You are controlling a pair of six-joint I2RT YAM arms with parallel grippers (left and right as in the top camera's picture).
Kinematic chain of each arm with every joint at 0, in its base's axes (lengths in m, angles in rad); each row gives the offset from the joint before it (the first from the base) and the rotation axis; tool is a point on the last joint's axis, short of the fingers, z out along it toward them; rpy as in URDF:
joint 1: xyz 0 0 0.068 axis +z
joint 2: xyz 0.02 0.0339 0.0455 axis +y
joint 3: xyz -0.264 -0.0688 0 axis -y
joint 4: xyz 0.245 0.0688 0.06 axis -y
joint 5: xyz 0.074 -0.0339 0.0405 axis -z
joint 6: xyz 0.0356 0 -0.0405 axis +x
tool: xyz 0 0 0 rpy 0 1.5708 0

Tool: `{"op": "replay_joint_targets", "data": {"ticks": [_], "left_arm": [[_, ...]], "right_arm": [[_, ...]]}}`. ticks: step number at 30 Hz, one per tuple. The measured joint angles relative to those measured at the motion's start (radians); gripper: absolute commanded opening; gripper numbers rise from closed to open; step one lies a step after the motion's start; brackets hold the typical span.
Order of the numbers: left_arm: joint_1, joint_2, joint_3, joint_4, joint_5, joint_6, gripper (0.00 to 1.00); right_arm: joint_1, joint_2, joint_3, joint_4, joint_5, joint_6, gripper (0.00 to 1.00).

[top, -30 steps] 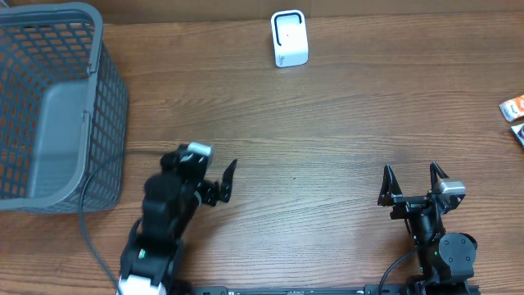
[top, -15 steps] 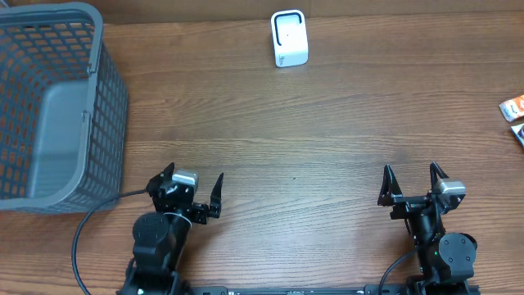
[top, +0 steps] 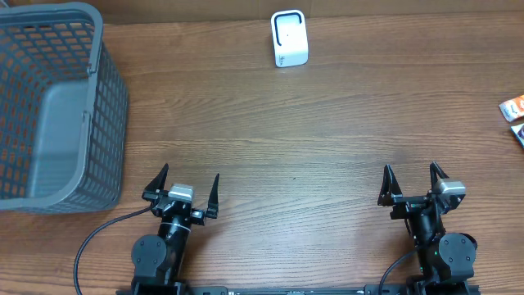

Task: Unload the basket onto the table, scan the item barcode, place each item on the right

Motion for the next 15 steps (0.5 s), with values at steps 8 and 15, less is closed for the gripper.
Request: {"op": "replay_joint_targets", "data": {"ticks": [8, 15], "left_arm": [[0.025, -0.066, -0.002, -0.002, 0.009, 0.002, 0.99], [0.027, -0.067, -0.007, -0.083, 0.014, 0.002, 1.00]], "right_arm": [[0.000, 0.000, 0.000, 0.000, -0.001, 0.000, 1.00], [0.000, 0.000, 0.000, 0.000, 0.000, 0.000, 1.00]]}}
